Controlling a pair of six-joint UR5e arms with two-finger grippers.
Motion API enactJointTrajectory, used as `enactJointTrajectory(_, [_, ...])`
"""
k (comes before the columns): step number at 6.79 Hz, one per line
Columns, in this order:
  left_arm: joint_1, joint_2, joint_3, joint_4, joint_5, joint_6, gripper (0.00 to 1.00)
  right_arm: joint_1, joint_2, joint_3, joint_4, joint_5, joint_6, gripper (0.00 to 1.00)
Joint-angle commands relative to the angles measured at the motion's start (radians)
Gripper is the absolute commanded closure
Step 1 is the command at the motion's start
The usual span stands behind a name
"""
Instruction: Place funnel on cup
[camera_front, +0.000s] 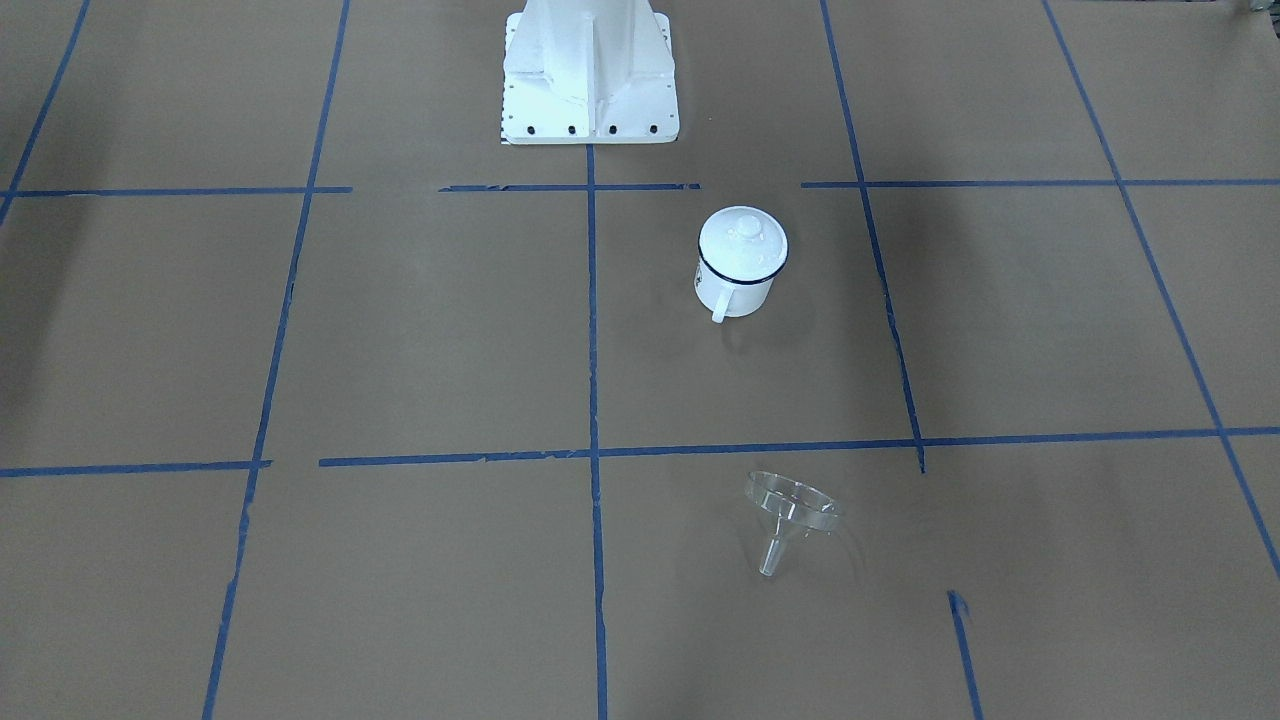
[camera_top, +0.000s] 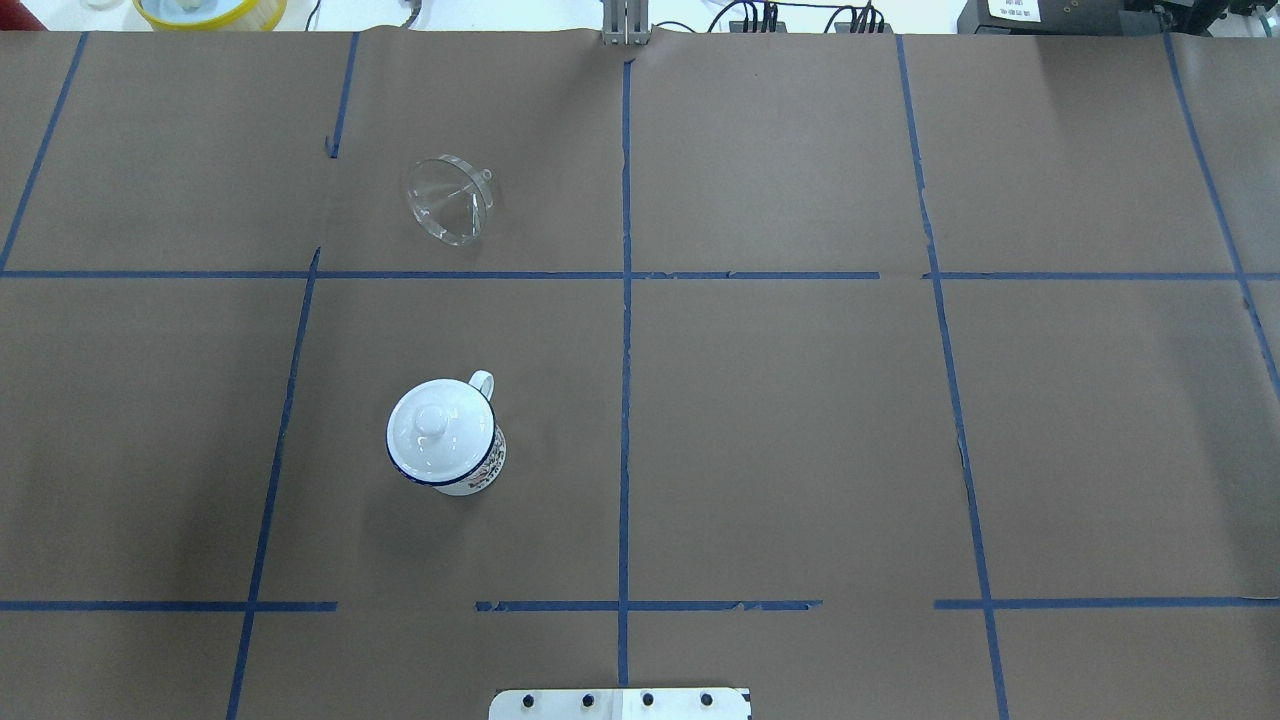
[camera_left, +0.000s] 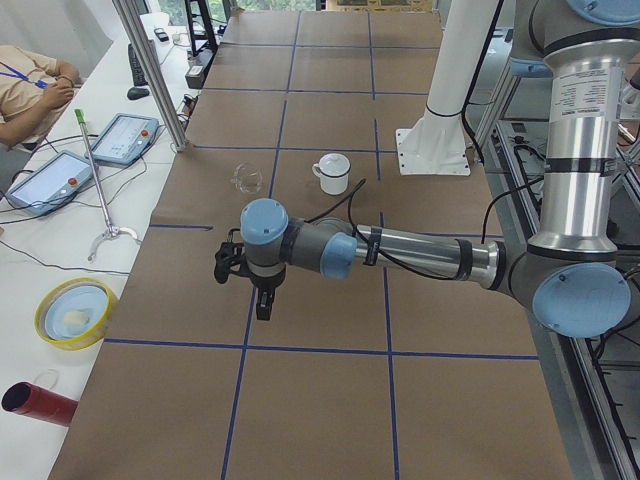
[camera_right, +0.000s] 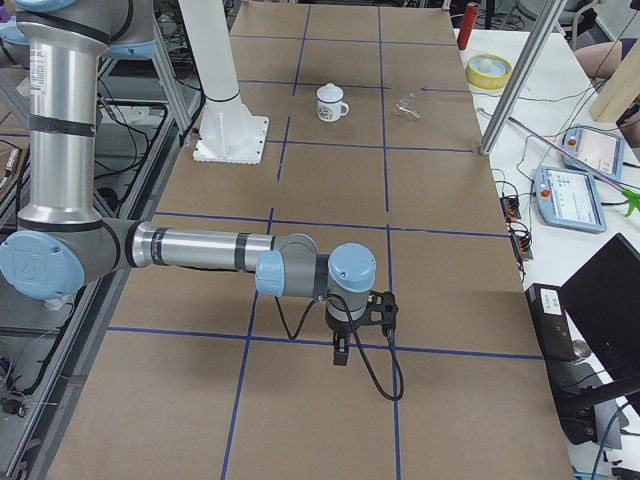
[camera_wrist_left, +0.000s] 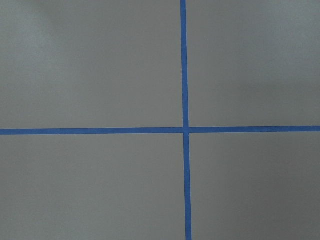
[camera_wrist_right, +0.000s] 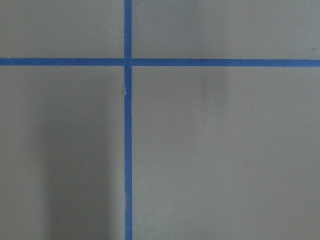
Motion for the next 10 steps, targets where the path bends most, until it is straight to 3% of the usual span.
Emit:
enactJointTrajectory(1, [0.2, -0.053, -0.176, 0.0, 0.009, -0.432, 0.0, 0.0, 0.0, 0.001, 0.0, 0.0, 0.0, 0.0])
enactJointTrajectory(3, [0.454, -0.237, -0.23, 0.067, 0.099, -0.906, 0.0, 0.0, 0.0, 0.001, 0.0, 0.0, 0.0, 0.0])
enactJointTrajectory(5, [0.625, -0.435, -0.225, 0.287, 0.172, -1.068, 0.0, 0.0, 0.0, 0.001, 0.0, 0.0, 0.0, 0.0])
enactJointTrajectory(6, [0.697, -0.494, -0.221, 0.339, 0.253, -1.184, 0.0, 0.0, 0.0, 0.001, 0.0, 0.0, 0.0, 0.0])
enactJointTrajectory(7, [0.806, -0.497, -0.216, 0.339, 0.325, -1.263, 0.01, 0.0, 0.0, 0.001, 0.0, 0.0, 0.0, 0.0])
enactJointTrajectory(10, [0.854, -0.522, -0.181, 0.339, 0.352, -1.297, 0.07, 0.0, 0.0, 0.001, 0.0, 0.0, 0.0, 0.0])
